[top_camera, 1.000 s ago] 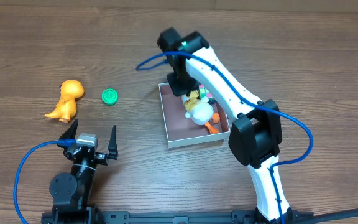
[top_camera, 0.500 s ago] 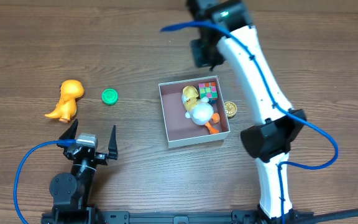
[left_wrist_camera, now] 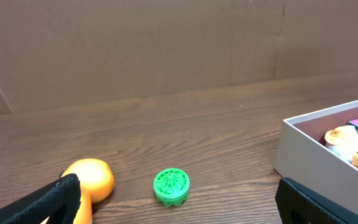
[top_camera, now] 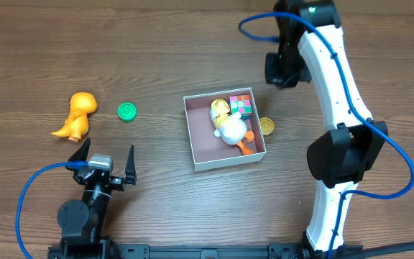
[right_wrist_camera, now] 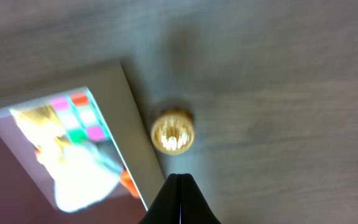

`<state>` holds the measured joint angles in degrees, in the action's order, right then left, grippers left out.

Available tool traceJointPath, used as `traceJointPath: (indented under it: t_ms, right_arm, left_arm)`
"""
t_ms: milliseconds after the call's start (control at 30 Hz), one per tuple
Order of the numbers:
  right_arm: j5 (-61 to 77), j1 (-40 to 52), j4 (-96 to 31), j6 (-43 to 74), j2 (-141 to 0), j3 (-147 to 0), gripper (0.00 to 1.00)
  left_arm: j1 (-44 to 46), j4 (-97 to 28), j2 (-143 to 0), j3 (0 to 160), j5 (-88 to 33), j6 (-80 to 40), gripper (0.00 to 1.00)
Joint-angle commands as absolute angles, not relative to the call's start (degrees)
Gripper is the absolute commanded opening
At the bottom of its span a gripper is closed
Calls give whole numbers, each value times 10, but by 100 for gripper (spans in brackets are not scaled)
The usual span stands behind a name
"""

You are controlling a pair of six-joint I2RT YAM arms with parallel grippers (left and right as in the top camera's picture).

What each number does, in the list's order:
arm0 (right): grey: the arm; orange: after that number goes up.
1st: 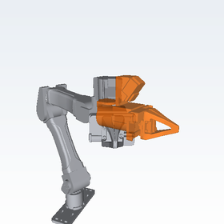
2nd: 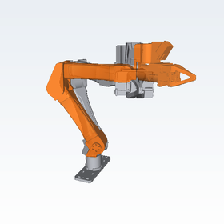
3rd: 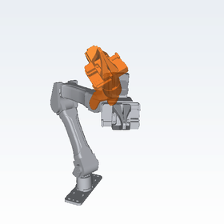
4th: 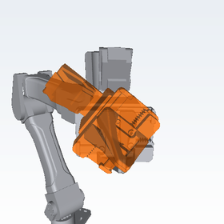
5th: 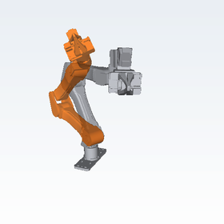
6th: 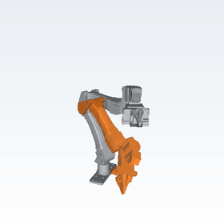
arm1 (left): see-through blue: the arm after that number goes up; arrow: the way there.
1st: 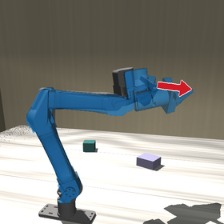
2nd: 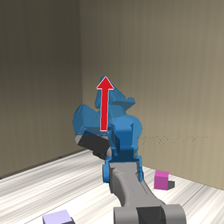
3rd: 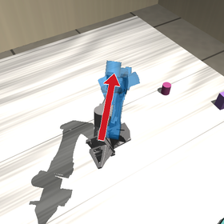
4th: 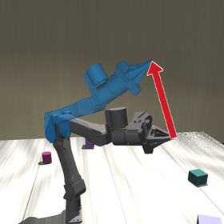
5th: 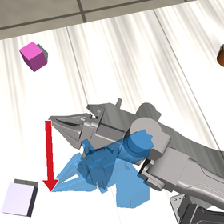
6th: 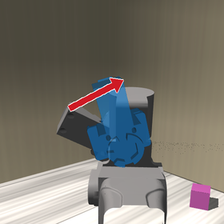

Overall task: Pack container
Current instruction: 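Lift the right gripper out and move it over the yellow lattice object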

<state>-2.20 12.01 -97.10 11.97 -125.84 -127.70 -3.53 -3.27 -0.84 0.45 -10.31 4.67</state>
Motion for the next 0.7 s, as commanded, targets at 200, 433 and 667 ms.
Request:
traceJointPath:
  t_ms: [200, 433, 667]
  right_arm:
    - [-13, 128, -971, 120, -1249, -1176, 4]
    - [45, 133, -971, 102, -1249, -1149, 4]
    - [68, 152, -971, 102, -1249, -1147, 4]
  left_arm:
    - [-40, -32, -3, 3, -101, 52, 100]
    - [-40, -32, -3, 3, -101, 52, 100]
    - [-40, -32, -3, 3, -101, 52, 100]
